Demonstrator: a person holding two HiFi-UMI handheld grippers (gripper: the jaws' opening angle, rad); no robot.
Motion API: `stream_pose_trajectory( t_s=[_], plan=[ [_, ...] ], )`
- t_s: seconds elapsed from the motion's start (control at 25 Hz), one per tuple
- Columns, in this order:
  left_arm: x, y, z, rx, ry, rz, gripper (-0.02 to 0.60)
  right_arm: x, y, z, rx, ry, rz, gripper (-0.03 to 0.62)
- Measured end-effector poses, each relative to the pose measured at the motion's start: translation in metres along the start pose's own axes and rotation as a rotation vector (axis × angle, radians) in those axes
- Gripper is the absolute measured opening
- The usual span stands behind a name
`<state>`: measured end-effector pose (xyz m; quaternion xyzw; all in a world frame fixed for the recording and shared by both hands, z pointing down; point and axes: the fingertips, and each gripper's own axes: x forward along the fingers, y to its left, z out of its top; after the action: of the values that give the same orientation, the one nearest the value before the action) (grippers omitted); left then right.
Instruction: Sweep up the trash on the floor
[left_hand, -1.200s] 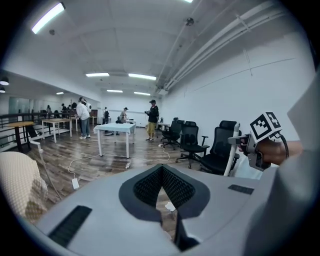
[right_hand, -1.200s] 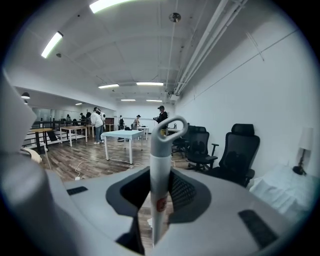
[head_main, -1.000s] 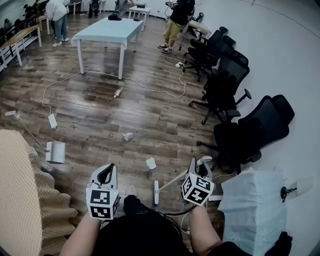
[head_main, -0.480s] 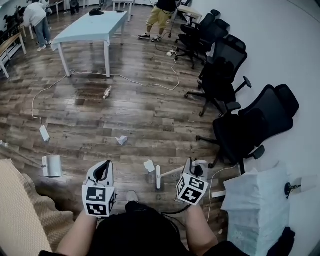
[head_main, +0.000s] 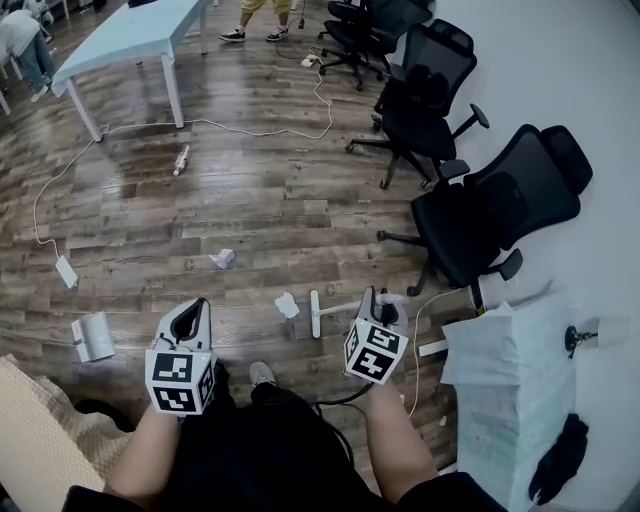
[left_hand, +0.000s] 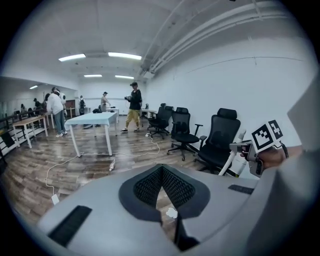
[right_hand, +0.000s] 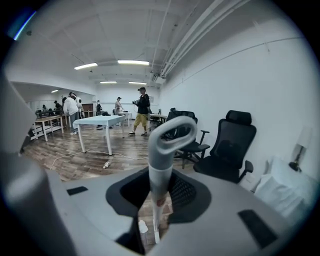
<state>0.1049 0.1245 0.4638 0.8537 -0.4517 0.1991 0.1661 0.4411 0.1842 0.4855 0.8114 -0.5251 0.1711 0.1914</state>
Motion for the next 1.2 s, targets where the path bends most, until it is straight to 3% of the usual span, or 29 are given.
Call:
stream_pose_trajectory(
  t_s=[0.28, 0.48, 0.92, 1.2],
  plan=[
    [0.054, 0.025, 0.012, 0.090, 0.064, -0.157, -0.006, 0.050, -0.019, -0.009, 0.117, 0.074, -0.205, 0.104],
    [0.072, 0.065, 0.006, 0.056, 0.110, -0.195, -0.006, 0.062, -0.007, -0.005, 0.230, 0.100, -0.326, 0.104],
    [0.076, 0.142, -0.003, 0.043, 0.157, -0.205, -0.006, 0.102, 0.123, 0.026, 0.230, 0.087, -0.230, 0.106],
    [0.075, 0.178, -0.005, 0.035, 0.151, -0.176, -0.005, 0.131, 0.178, 0.052, 0.252, 0.080, -0.184, 0.106]
  ],
)
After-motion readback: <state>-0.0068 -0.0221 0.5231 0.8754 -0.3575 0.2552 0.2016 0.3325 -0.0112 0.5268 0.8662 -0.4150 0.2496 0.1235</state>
